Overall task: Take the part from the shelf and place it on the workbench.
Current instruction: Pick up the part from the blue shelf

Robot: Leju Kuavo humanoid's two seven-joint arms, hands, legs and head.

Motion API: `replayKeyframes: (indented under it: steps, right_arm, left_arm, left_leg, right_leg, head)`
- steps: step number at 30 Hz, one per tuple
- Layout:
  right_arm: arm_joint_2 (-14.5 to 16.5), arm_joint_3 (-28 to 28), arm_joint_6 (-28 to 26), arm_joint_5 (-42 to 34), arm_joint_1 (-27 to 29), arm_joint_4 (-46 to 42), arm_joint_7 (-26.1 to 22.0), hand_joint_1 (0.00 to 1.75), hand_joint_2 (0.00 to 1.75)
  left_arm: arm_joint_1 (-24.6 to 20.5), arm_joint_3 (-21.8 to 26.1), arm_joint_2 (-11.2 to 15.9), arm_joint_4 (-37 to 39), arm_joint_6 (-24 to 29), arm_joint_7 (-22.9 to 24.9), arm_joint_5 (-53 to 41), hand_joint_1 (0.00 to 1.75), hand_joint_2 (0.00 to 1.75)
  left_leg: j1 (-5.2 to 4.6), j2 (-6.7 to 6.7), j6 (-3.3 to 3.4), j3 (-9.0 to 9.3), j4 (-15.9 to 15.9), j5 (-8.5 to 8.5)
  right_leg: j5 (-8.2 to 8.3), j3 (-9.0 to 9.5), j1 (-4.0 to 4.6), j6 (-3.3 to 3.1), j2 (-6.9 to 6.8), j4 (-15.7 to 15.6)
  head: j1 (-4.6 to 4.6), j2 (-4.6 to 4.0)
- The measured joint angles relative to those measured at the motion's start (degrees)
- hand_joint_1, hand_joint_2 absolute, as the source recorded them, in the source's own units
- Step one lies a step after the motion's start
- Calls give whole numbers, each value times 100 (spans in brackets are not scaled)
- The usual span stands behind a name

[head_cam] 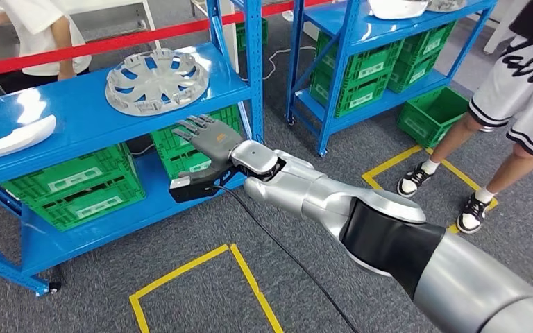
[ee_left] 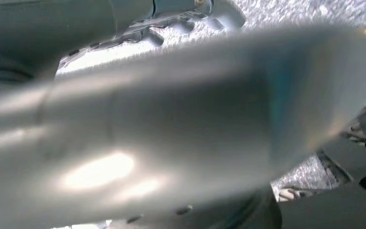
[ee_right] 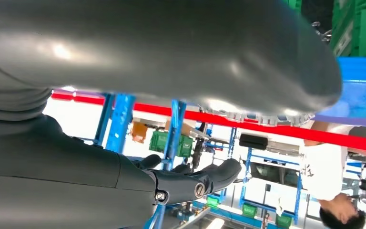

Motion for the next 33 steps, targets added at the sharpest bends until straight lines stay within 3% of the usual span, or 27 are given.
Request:
replayKeyframes:
  steps: [2, 5, 6, 7, 8, 10, 12, 14, 16, 18, 20, 22, 23, 24, 26, 27, 28, 30, 31, 33]
  right_arm:
    - [-11, 2, 17, -14, -58, 0, 0, 0, 0]
    - [-44, 14, 33, -34, -56, 5, -2, 0, 0]
    - [-58, 22, 36, -38, -36, 9, -2, 0, 0]
    - [-71, 31, 37, -42, -22, 13, -2, 0, 0]
    - [-82, 39, 37, -47, -17, 15, -2, 0, 0]
    - [-102, 51, 38, -61, -21, 17, -3, 0, 0]
    - [-120, 67, 52, -84, -20, 22, -5, 0, 0]
    - [-134, 80, 67, -104, -28, 24, -4, 0, 0]
    - [-145, 81, 66, -120, -54, 23, -6, 0, 0]
    - [-153, 87, 63, -143, -75, 22, -11, 0, 0]
    - [-157, 97, 57, -162, -60, 22, -13, 0, 0]
    - [-160, 109, 40, -173, -28, 22, -13, 0, 0]
    - [-161, 114, 26, -184, -19, 22, -13, 0, 0]
    - [-161, 118, 11, -197, -16, 23, -14, 0, 0]
    - [-164, 128, -18, -222, -17, 31, -17, 0, 0]
    - [-165, 135, -31, -230, -15, 37, -24, 0, 0]
    - [-166, 141, -45, -234, -18, 44, -31, 0, 0]
    - [-167, 147, -81, -246, -47, 50, -57, 0, 0]
    - [-167, 146, -100, -255, -68, 53, -71, 0, 0]
    - [-167, 148, -122, -279, -89, 64, -94, 0, 0]
  left_arm:
    - [-11, 1, -2, -3, 0, 8, -10, 0, 0]
    - [-27, 1, -10, -2, -2, 28, -27, 0, 0]
    - [-22, 1, -14, -1, -2, 35, -36, 0, 0]
    - [-14, 1, -15, -1, -3, 40, -44, 0, 0]
    - [-9, 2, -16, -1, -3, 43, -53, 0, 0]
    - [-13, 3, -18, 1, -6, 44, -65, 0, 0]
    - [-33, 3, -20, 1, -10, 48, -81, 0, 0]
    - [-44, 3, -20, -3, -14, 56, -96, 0, 0]
    - [-53, 3, -17, -4, -17, 59, -105, 0, 0]
    - [-81, 2, -14, -5, -17, 60, -115, 0, 0]
    - [-94, 2, -14, -5, -17, 61, -121, 0, 0]
    - [-80, 3, -11, -4, -17, 63, -124, 0, 0]
    - [-72, 3, -8, -3, -17, 63, -131, 0, 0]
    - [-66, 2, -2, -3, -17, 66, -142, 0, 0]
    - [-58, 2, 9, 4, -17, 83, -168, 0, 0]
    - [-58, 2, 11, 7, -20, 98, -177, 0, 0]
    - [-60, 3, 12, 9, -22, 112, -183, 0, 0]
    - [-80, 3, 13, 1, -22, 127, -191, 0, 0]
    - [-93, 3, 17, -3, -19, 122, -198, 0, 0]
    - [-133, 3, 23, -10, -13, 110, -221, 0, 0]
  left_leg:
    - [7, -7, 73, 105, -15, -66]
    - [2, -23, 119, 228, -20, -198]
    - [1, -32, 119, 283, -19, -250]
    - [0, -40, 111, 347, -19, -305]
    - [0, -44, 97, 419, -18, -363]
    - [-6, -45, 54, 532, -10, -483]
    - [-14, -48, -13, 608, -15, -584]
    - [-19, -51, -88, 678, 38, -598]
    - [-15, -38, -152, 611, 307, -560]
    - [2, -24, -213, 254, 870, -627]
    - [17, -24, -252, -232, 1425, -878]
    - [28, -23, -255, -530, 1472, -1065]
    - [31, -22, -249, -571, 1265, -993]
    - [32, -20, -238, -559, 941, -748]
    - [21, -7, -198, -507, 306, -23]
    - [9, -4, -170, -469, 136, 225]
    - [2, -3, -135, -431, 62, 324]
    - [3, -14, -55, -296, 41, 237]
    - [11, -18, -15, -224, 11, 190]
    - [19, -28, 51, -60, -33, 74]
  right_leg:
    - [-55, -257, -4, 31, -7, 449]
    - [-425, -1006, 4, 57, -10, 1391]
    - [-485, -1182, 5, 57, -10, 1489]
    - [-423, -1267, 5, 51, -10, 1400]
    - [-217, -1257, 7, 34, -11, 1120]
    - [355, -1106, 25, -14, -26, 369]
    - [582, -997, 58, -57, -39, -26]
    - [545, -910, 60, -119, -18, -72]
    - [541, -762, 33, -206, 4, -106]
    - [450, -615, 22, -264, 6, -117]
    - [323, -475, 20, -283, 9, -117]
    - [166, -294, 14, -276, 20, -117]
    - [80, -188, 7, -263, 27, -117]
    - [-6, -95, 1, -244, 30, -122]
    - [-173, 76, 2, -185, 40, -127]
    - [-246, 138, 6, -147, 45, -159]
    - [-275, 204, 16, -106, 52, -165]
    - [-175, 181, 17, -37, 56, -3]
    - [-44, 54, 15, -14, 49, 264]
    - [74, -441, 7, 20, 27, 977]
  head:
    - [14, 0]
    - [23, 0]
    - [24, 0]
    - [24, 0]
    - [24, 0]
    - [17, 0]
    - [22, 0]
    - [33, 0]
    - [28, 0]
    - [18, 0]
    - [11, 0]
    - [9, 0]
    - [10, 0]
    - [9, 0]
    - [-11, 0]
    - [-21, 0]
    - [-27, 0]
    - [-16, 0]
    - [-9, 0]
    - [3, 0]
